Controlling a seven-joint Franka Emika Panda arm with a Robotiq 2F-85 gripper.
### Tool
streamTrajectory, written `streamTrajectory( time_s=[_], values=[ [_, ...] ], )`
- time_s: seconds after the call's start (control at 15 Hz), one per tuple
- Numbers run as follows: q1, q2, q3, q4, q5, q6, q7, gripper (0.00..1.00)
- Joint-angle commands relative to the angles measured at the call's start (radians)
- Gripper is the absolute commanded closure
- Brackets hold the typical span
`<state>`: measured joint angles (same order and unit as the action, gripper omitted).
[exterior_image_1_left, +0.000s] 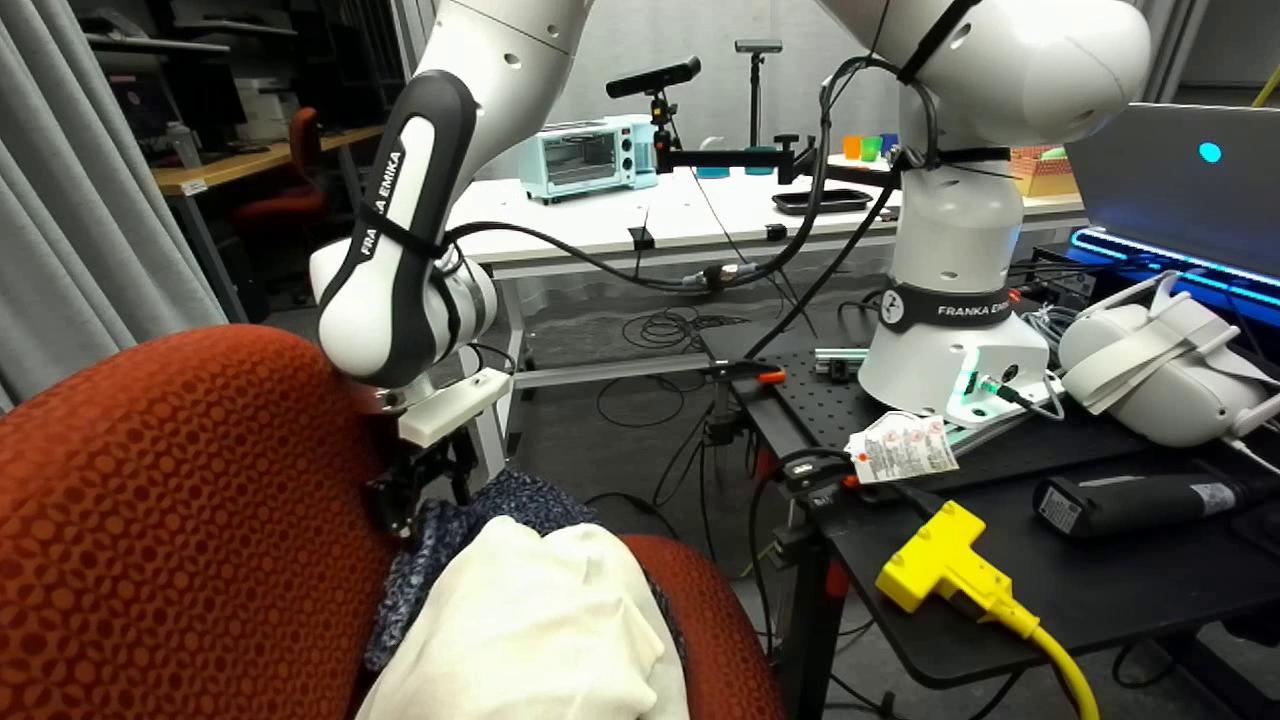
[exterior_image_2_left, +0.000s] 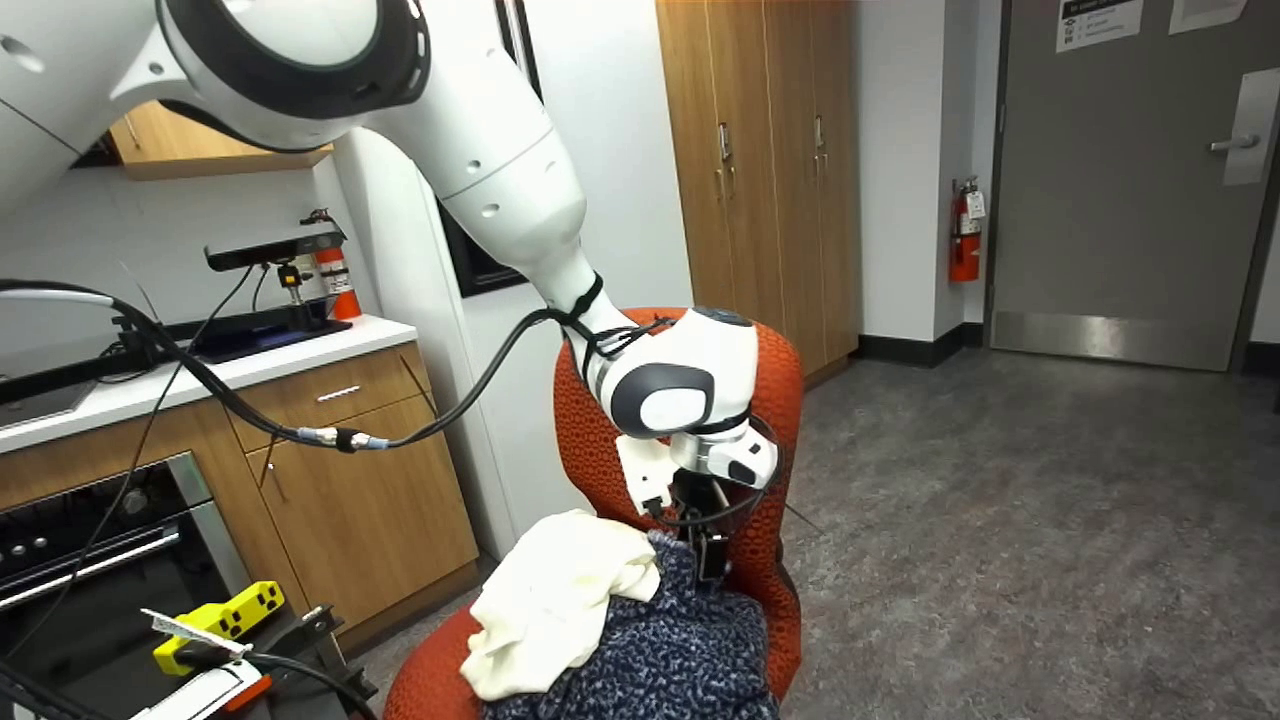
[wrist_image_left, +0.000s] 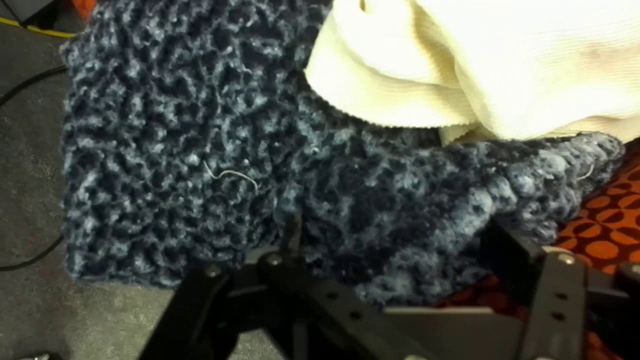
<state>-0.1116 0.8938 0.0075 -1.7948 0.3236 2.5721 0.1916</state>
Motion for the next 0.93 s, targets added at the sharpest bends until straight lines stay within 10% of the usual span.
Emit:
streamTrajectory(
  time_s=[0.0,0.47,0.87],
  values=[
    [-0.006,0.059,0.001,0.076,-0.001,-0.030,0.011,0.42],
    [0.010,0.024,-0.012,0.065,-0.029,-0.040,0.006,0.96],
    [0.042,-0.120,0.001,0.006,-0.063,-0.090,-0.010,0.99]
  ],
)
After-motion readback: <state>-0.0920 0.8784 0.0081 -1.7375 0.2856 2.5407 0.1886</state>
